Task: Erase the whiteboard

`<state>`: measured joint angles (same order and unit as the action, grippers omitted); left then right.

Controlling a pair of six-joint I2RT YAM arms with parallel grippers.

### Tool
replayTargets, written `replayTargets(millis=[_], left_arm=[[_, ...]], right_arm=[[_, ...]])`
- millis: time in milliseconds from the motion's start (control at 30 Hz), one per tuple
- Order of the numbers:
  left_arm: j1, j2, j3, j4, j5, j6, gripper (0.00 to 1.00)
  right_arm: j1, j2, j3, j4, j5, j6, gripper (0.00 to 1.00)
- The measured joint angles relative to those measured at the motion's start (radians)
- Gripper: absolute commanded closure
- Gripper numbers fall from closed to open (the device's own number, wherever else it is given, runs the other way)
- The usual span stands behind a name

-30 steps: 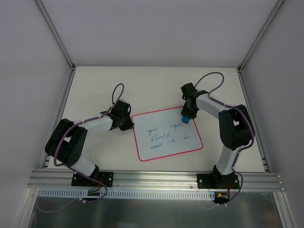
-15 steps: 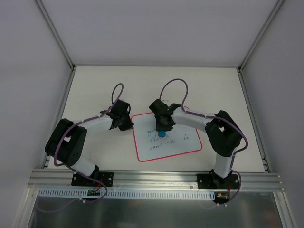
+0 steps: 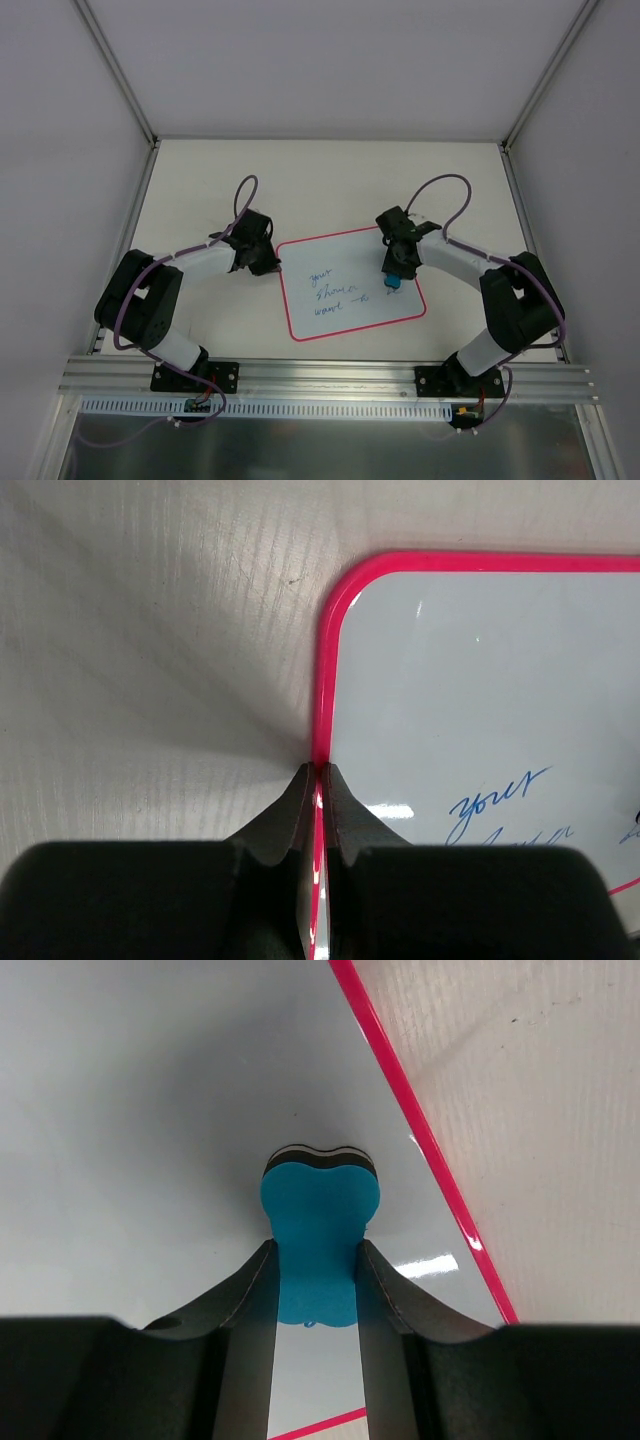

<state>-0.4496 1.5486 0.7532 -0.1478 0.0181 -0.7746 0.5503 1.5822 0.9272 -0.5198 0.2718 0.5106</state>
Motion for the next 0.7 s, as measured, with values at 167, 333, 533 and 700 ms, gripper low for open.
replayTargets(millis=[167, 333, 533, 700], left_arm=[[0.0, 0.0, 0.0, -0.003, 0.006, 0.001, 1.0], [0.0, 0.0, 0.0, -0.005, 0.008, 0.001, 1.0], [0.007, 0.0, 0.0, -0.011, 0.025, 0.001, 1.0], [0.006, -0.003, 0.0, -0.018, 0.025, 0.001, 1.0]], right_arm=[[0.036, 0.027, 0.029, -0.028, 0.029, -0.007, 1.0], [0.147, 0.182, 0.204, -0.043, 0.026, -0.017, 1.0], [0.29, 0.356, 0.426, -0.027, -0.024, -0.016, 1.0], [0.356, 0.429, 0.524, -0.017, -0.054, -0.013, 1.0]])
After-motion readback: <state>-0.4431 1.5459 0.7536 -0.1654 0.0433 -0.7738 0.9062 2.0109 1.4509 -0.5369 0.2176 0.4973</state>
